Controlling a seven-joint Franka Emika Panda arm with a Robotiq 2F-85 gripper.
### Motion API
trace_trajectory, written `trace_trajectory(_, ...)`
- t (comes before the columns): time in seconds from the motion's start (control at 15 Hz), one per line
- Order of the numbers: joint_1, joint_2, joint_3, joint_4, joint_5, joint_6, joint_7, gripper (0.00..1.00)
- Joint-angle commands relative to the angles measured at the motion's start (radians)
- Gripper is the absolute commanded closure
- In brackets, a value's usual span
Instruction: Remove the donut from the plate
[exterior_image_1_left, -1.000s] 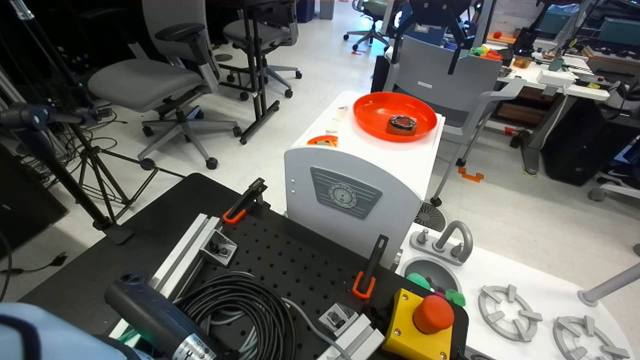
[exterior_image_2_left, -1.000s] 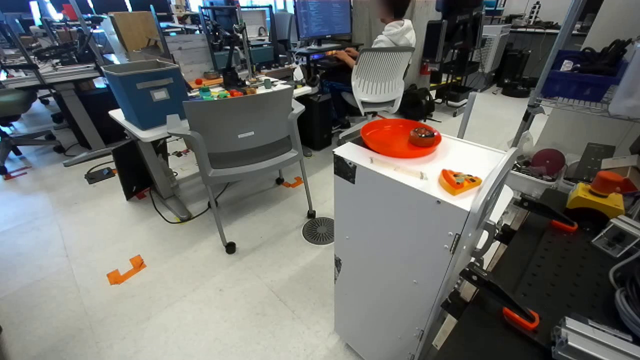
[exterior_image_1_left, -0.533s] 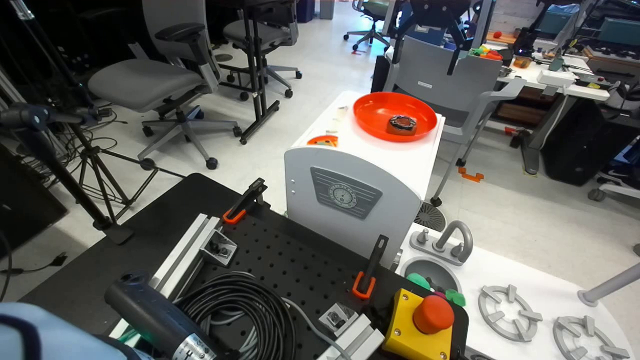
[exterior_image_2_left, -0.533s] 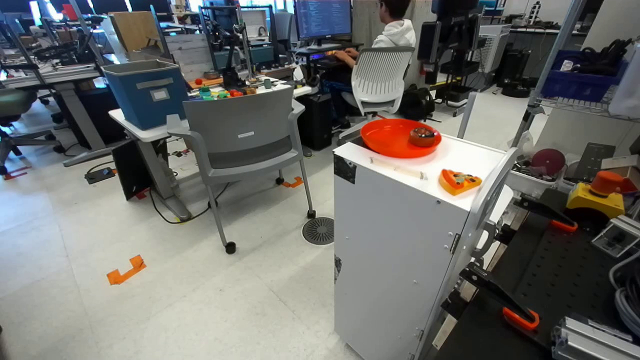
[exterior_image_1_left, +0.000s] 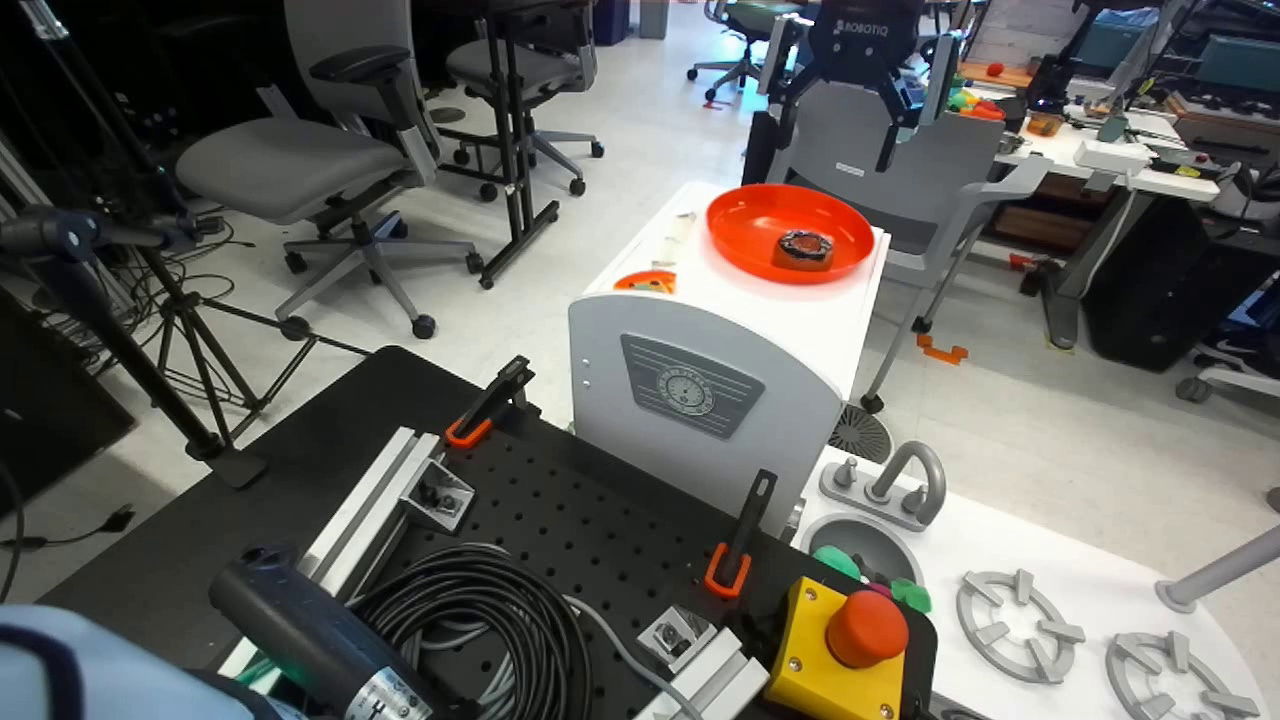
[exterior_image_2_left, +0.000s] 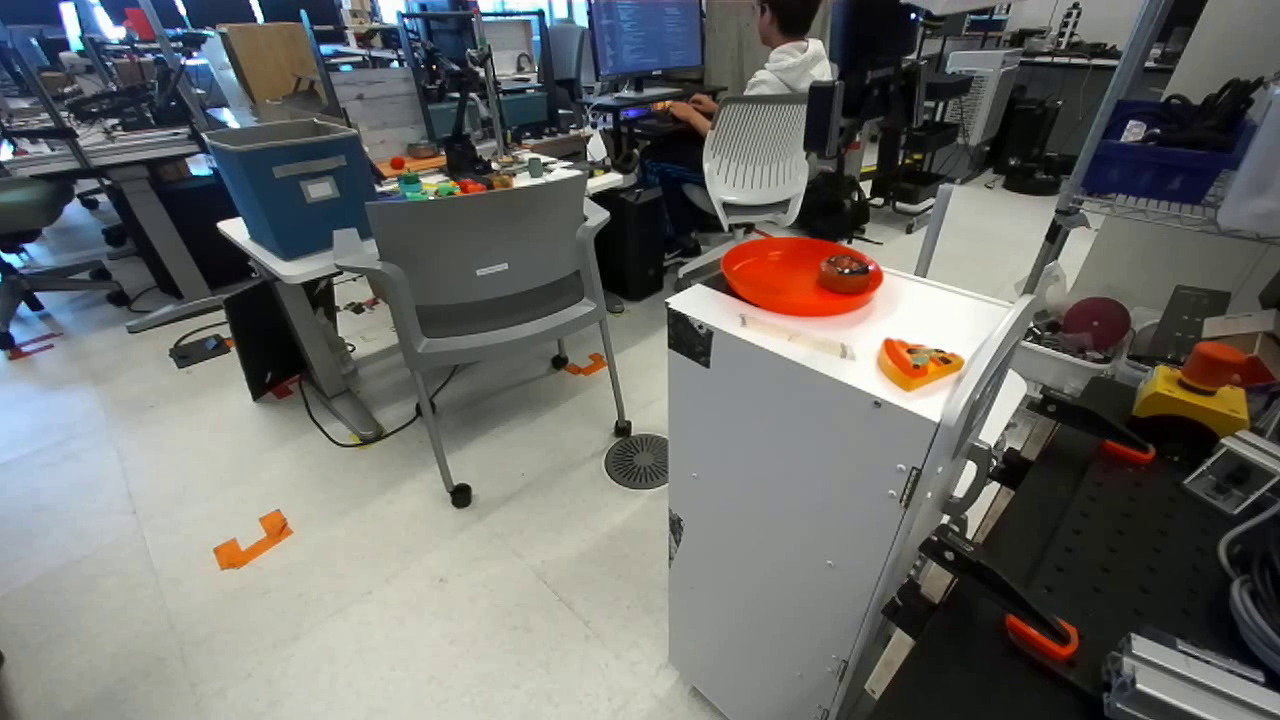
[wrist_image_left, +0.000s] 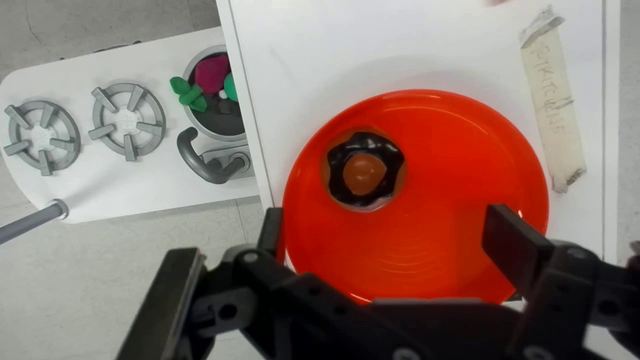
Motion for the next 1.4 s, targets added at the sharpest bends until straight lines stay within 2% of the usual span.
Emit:
trace_trajectory(0.0,0.014,0.045,0.002,0.054,-0.010,-0.034,0.025,0.00)
trace_trajectory(0.53,0.031,0.073,-0.004,0.058,-0.019,-0.048,0.074,0.00)
trace_trajectory(1.33,0.013,0.108,-0.013,0.098,-0.001,-0.108,0.091,0.00)
